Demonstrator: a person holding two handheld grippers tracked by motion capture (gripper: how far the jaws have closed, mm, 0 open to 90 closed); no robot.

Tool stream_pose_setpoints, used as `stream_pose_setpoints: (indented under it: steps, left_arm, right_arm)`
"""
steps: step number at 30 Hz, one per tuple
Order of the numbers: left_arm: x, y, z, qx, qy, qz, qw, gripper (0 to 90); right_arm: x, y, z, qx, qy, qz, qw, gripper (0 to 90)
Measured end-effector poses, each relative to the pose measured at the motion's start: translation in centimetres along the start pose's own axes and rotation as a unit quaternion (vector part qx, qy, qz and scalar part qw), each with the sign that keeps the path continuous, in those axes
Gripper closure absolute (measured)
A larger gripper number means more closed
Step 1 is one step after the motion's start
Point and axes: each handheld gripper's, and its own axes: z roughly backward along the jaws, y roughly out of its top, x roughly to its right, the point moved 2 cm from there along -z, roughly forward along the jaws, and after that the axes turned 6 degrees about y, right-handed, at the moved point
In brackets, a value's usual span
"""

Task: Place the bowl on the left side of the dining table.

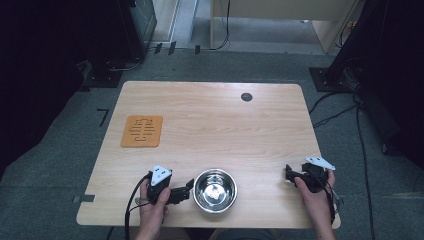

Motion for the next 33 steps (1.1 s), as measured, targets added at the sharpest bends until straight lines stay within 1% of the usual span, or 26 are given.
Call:
stream_pose_setpoints:
  steps: [11, 13, 14, 17, 19, 21, 22, 23, 25, 26, 29, 30, 31, 33]
  left_arm:
    - [1.0, -0.6, -1.1, -0.016, 0.003, -0.016, 0.9997, 11.8]
    - [1.4, -0.8, -1.4, -0.022, 0.004, -0.024, 0.9995, 11.9]
    - [1.4, -0.8, -1.4, -0.022, 0.004, -0.024, 0.9995, 11.9]
    - [1.9, -1.1, -1.8, -0.033, 0.007, -0.031, 0.999, 13.2]
    - [2.2, -1.2, -2.0, -0.04, 0.002, -0.035, 0.9986, 13.3]
    - [2.6, -1.4, -2.1, -0.049, -0.011, -0.04, 0.998, 14.1]
    - [2.7, -1.4, -2.2, -0.053, -0.013, -0.042, 0.9976, 15.1]
    - [2.9, -1.5, -2.3, -0.056, -0.013, -0.044, 0.9974, 17.2]
    - [3.0, -1.6, -2.3, -0.058, -0.014, -0.042, 0.9973, 24.2]
    - [3.2, -1.7, -2.6, -0.066, -0.023, -0.042, 0.9967, 25.6]
    - [3.3, -1.8, -2.8, -0.072, -0.044, -0.044, 0.9955, 32.3]
    - [3.3, -1.9, -2.8, -0.073, -0.048, -0.044, 0.9952, 34.7]
    - [3.3, -1.9, -2.9, -0.073, -0.054, -0.038, 0.9951, 37.7]
    - [3.2, -1.8, -3.0, -0.078, -0.065, -0.036, 0.9942, 46.9]
  right_arm:
    - [0.0, 0.0, 0.0, 0.0, 0.0, 0.0, 1.0, 10.4]
    - [0.0, 0.0, 0.0, 0.0, 0.001, 0.001, 1.0, 10.4]
    - [0.0, 0.0, 0.0, 0.0, 0.001, 0.001, 1.0, 10.4]
    - [0.0, 0.0, 0.0, -0.001, 0.001, 0.002, 1.0, 10.4]
    - [0.0, 0.0, 0.0, -0.001, 0.001, 0.002, 1.0, 10.4]
    - [0.0, 0.0, 0.0, -0.001, 0.001, 0.002, 1.0, 10.4]
    - [0.0, 0.0, 0.0, -0.001, 0.001, 0.002, 1.0, 10.4]
    - [0.0, 0.0, 0.0, -0.001, 0.001, 0.002, 1.0, 10.4]
    - [0.0, 0.0, 0.0, -0.001, 0.001, 0.002, 1.0, 10.4]
    - [0.0, 0.0, 0.0, -0.001, 0.001, 0.002, 1.0, 10.4]
    - [0.0, 0.0, 0.0, -0.001, 0.001, 0.002, 1.0, 10.4]
    - [0.0, 0.0, 0.0, -0.001, 0.001, 0.002, 1.0, 10.4]
    - [0.0, 0.0, 0.0, -0.001, 0.001, 0.002, 1.0, 10.4]
    - [0.0, 0.0, 0.0, -0.001, 0.001, 0.002, 1.0, 10.4]
